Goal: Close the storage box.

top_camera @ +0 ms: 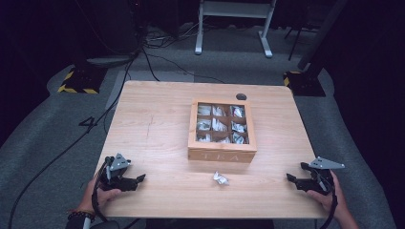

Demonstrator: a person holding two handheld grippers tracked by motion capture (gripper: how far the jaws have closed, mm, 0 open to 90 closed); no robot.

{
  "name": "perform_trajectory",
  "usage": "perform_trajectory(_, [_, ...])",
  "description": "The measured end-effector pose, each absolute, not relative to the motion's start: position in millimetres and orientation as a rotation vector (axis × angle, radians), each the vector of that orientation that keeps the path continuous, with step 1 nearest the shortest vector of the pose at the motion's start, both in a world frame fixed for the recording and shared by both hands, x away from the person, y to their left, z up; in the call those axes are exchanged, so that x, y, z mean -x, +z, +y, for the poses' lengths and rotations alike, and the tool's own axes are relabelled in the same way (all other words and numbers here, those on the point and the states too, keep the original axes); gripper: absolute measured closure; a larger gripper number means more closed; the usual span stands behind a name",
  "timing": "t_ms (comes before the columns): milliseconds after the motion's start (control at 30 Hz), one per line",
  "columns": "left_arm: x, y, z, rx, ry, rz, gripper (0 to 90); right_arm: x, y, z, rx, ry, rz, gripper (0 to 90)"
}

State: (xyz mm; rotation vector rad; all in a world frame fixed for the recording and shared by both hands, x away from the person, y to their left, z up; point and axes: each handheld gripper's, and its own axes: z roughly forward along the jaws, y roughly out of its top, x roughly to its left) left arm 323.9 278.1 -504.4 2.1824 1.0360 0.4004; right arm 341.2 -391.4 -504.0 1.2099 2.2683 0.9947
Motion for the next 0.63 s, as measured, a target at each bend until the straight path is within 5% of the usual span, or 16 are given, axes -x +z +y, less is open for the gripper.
perform_trajectory(633, [-325.0, -504.6, 278.6, -2.175, 0.406, 1.047, 17.0, -341.1, -504.0, -392.2, -1.207, 1.002, 2.272, 17.2])
